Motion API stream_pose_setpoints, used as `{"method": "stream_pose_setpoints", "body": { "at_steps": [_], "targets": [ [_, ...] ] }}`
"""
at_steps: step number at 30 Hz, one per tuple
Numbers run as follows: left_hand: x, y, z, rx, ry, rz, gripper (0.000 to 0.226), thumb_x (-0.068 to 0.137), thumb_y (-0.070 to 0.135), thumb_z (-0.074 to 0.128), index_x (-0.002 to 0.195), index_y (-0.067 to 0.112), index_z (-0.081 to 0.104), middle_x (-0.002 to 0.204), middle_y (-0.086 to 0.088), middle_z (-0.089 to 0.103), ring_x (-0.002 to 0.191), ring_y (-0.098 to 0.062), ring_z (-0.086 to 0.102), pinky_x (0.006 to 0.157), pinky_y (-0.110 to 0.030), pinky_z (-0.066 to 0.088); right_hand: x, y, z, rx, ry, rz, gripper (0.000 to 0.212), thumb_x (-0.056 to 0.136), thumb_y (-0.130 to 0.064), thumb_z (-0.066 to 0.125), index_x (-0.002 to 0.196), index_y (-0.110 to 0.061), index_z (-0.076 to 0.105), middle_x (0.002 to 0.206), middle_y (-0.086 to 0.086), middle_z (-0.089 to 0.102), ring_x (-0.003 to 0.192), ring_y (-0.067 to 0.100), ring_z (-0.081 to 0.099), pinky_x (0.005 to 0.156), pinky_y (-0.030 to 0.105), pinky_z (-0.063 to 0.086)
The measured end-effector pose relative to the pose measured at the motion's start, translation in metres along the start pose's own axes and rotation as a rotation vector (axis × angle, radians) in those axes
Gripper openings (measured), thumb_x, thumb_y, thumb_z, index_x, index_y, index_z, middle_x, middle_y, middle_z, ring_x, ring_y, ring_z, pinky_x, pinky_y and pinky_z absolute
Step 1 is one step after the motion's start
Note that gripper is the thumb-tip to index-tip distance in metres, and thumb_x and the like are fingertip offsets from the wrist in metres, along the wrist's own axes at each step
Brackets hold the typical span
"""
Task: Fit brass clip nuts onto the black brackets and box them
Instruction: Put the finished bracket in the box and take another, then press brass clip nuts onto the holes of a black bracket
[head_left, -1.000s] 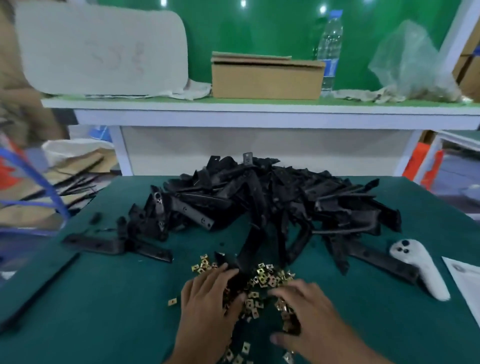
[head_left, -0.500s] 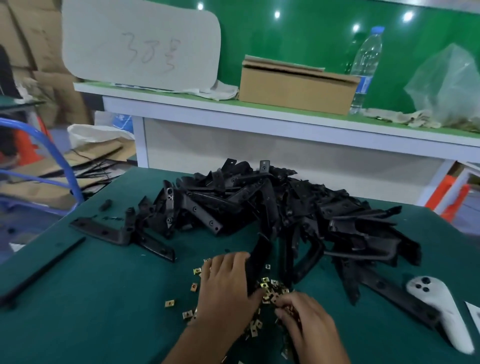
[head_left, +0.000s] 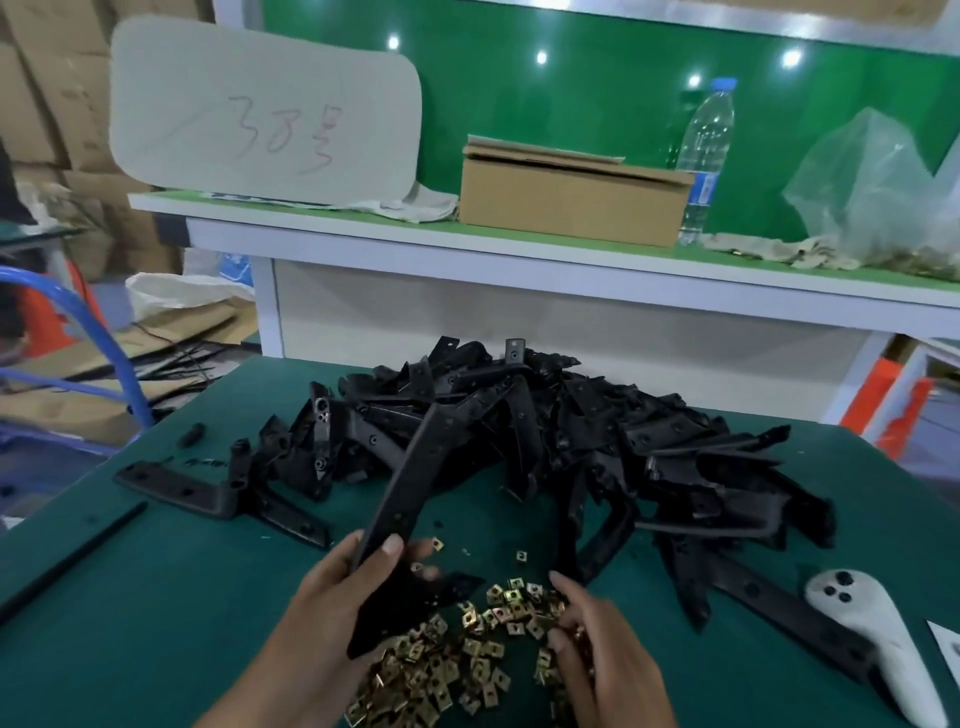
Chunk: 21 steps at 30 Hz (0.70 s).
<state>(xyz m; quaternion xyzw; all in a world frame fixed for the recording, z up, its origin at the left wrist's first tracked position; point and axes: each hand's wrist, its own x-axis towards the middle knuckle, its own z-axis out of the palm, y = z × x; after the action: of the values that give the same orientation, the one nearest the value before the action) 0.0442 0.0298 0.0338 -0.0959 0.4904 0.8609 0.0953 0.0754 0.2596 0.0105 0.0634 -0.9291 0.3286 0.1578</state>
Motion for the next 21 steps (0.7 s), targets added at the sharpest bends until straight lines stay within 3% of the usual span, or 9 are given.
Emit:
{"method": "stream_pose_setpoints", "body": {
  "at_steps": [2,6,12,14,16,18,21],
  "targets": [
    [-0.001,-0.008,0.002,-0.096,-0.018,-0.060,0.051,0.088,0.024,0.062,0.131,-0.002,0.057,0.096,-0.011,0.075,0.084,-0.031,0.070,0.069,-0.038,0.053,-0.002,0.002,0.003,-0.033,0.096,-0.093,0.032,0.093,-0.015,0.068,0.114,-0.039,0.068,0.090,-0.019,0.056,0.088,-0.009,0.053,0.077,0.000,0.038],
    [-0.001,-0.015,0.000,-0.119,-0.063,0.020,0.041,0.082,0.031,0.066,0.120,0.017,0.067,0.096,-0.008,0.075,0.068,-0.020,0.068,0.055,-0.031,0.053,-0.002,0.005,0.003,-0.038,0.185,-0.098,0.022,0.089,-0.013,0.068,0.096,-0.034,0.068,0.088,-0.016,0.059,0.087,-0.012,0.055,0.075,0.001,0.039],
    [0.002,-0.033,-0.008,-0.249,-0.205,0.015,0.056,0.075,-0.010,0.077,0.124,0.016,0.070,0.104,-0.017,0.069,0.093,-0.032,0.071,0.071,-0.039,0.059,-0.004,0.004,0.005,0.050,0.132,0.130,0.021,0.091,-0.020,0.072,0.089,-0.037,0.058,0.069,-0.010,0.062,0.080,-0.005,0.060,0.069,0.011,0.043],
    [0.004,-0.037,-0.007,-0.257,-0.198,0.027,0.061,0.065,-0.009,0.086,0.119,0.012,0.067,0.103,-0.016,0.068,0.090,-0.031,0.070,0.071,-0.042,0.058,-0.003,0.005,0.004,0.125,0.113,0.195,0.018,0.091,-0.025,0.072,0.087,-0.036,0.058,0.073,-0.013,0.066,0.074,-0.005,0.060,0.068,0.012,0.043],
    [0.006,-0.039,-0.004,-0.278,-0.184,0.033,0.056,0.059,-0.006,0.090,0.106,0.012,0.064,0.106,-0.017,0.069,0.097,-0.034,0.069,0.081,-0.049,0.056,-0.001,0.006,0.004,0.235,0.106,0.266,0.012,0.092,-0.029,0.071,0.088,-0.033,0.059,0.076,-0.021,0.065,0.065,-0.002,0.059,0.064,0.014,0.043],
    [0.005,-0.039,0.000,-0.324,-0.164,0.026,0.050,0.049,-0.005,0.090,0.089,0.014,0.066,0.110,-0.021,0.070,0.109,-0.039,0.067,0.092,-0.054,0.050,0.000,0.006,0.004,0.418,0.116,0.355,0.007,0.092,-0.027,0.070,0.089,-0.026,0.063,0.068,-0.012,0.065,0.055,0.001,0.055,0.059,0.018,0.041],
    [0.001,-0.041,0.007,-0.398,-0.149,-0.044,0.071,0.026,-0.003,0.099,0.086,0.016,0.065,0.113,-0.026,0.070,0.111,-0.044,0.067,0.092,-0.058,0.049,0.004,0.006,0.000,0.655,0.079,0.421,0.007,0.095,-0.014,0.067,0.096,-0.008,0.063,0.063,0.004,0.062,0.050,0.010,0.051,0.054,0.020,0.042]
  ]
}}
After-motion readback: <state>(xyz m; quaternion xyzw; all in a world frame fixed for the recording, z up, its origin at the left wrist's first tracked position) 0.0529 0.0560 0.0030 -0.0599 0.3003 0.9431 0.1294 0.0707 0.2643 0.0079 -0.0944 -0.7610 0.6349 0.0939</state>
